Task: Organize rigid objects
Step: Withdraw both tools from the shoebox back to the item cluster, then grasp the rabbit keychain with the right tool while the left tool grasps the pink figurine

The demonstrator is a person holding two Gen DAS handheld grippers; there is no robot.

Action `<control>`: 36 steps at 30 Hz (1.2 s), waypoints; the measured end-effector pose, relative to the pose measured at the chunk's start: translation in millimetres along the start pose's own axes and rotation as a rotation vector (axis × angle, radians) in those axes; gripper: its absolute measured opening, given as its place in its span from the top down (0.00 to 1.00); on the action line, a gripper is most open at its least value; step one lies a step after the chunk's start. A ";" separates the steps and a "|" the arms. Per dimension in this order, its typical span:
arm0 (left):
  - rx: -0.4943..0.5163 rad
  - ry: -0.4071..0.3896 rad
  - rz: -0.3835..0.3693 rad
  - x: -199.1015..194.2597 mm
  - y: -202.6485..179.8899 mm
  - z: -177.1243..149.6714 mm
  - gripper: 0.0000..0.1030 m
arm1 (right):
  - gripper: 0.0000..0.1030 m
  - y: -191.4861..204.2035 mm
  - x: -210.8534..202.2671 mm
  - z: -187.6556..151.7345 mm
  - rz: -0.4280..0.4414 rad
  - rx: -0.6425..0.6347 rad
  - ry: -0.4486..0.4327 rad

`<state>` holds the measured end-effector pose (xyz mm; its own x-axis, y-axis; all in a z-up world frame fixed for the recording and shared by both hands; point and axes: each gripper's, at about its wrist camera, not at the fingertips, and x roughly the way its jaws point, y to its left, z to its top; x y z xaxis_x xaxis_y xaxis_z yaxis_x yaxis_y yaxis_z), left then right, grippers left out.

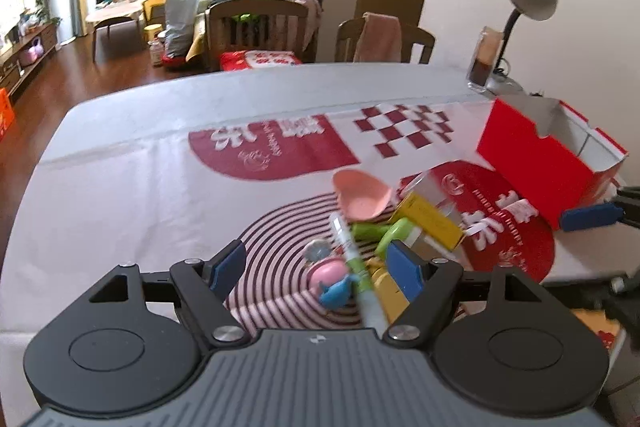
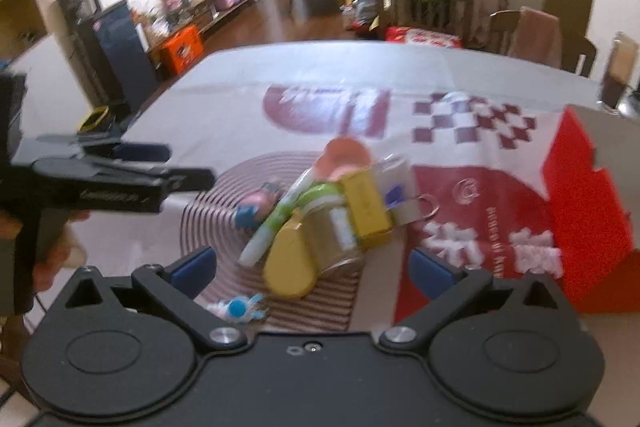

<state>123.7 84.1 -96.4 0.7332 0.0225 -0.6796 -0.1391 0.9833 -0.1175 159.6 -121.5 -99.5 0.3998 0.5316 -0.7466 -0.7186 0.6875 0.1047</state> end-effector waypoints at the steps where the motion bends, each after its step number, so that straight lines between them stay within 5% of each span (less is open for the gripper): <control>1: -0.002 0.006 0.006 3.2 1.1 -2.8 0.25 | 0.00 4.7 5.0 -3.1 0.003 -0.011 0.014; 16: 0.019 0.030 0.028 40.0 -6.9 -27.1 0.25 | 0.01 52.7 54.6 -37.3 0.078 -0.115 0.116; 36: -0.215 0.103 -0.107 86.2 15.6 -17.9 0.26 | 0.18 76.1 81.2 -48.4 0.064 -0.235 0.138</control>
<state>172.9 98.2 -169.8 0.6814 -0.1093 -0.7237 -0.2107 0.9176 -0.3370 109.8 -49.9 -183.9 0.2793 0.4866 -0.8278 -0.8588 0.5122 0.0114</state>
